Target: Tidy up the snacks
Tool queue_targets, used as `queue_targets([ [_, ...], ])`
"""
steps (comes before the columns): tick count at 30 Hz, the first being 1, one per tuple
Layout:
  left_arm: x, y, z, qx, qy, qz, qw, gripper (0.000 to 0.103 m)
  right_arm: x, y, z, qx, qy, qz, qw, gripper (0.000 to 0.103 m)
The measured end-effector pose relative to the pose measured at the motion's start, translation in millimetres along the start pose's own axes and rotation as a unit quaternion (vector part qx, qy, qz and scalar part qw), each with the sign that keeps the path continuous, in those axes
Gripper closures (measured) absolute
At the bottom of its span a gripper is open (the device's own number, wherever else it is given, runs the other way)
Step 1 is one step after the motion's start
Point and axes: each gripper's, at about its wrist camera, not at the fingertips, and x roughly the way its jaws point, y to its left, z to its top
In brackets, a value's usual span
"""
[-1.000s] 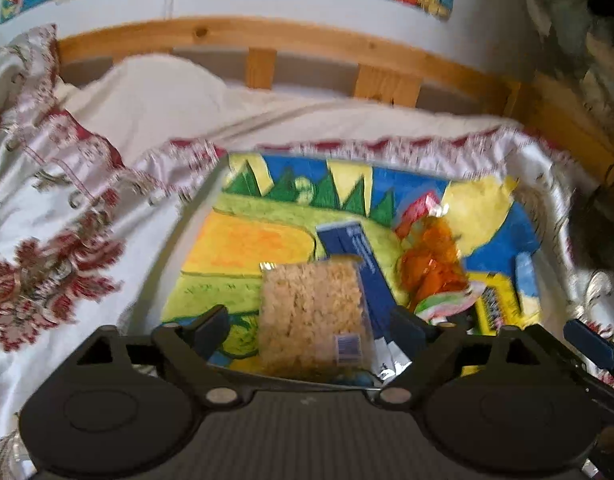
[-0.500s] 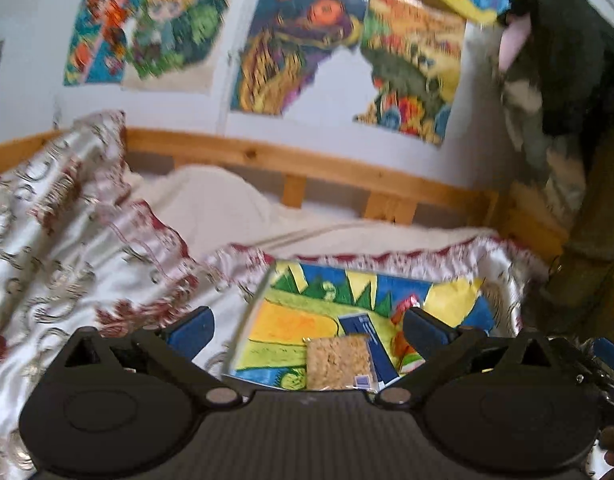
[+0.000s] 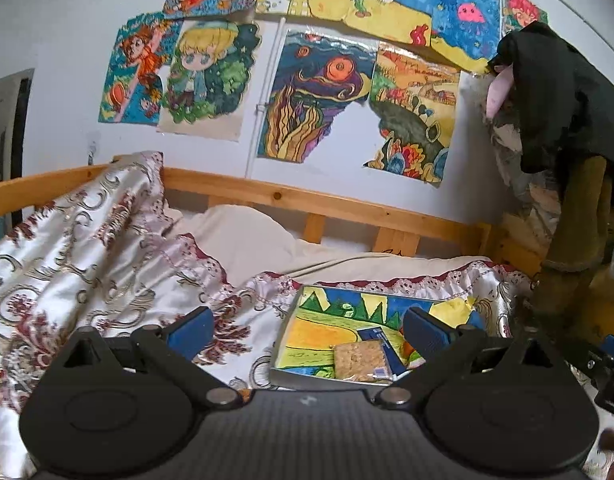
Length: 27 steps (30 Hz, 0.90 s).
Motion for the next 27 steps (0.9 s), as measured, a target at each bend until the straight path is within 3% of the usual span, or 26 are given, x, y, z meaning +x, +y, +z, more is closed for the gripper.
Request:
queue_targets([
  [7,-29.8,13.1,-16.1,0.021,-0.003,0.005,0.9998,0.0,-27.6,8.4,-10.3,-0.007,0.007,0.001,1.0,0.001],
  [19,-49.9,44.2,-53.9,0.021,0.039,0.02,0.9988,0.0,-51.6,23.1,-31.4,-0.01,0.036,0.014,0.999,0.001],
  [27,-48.1,55.6,-69.7,0.02,0.072,0.039,0.9964,0.0,-49.7,27.5,-49.6,0.002,0.078,0.014,0.997,0.001],
])
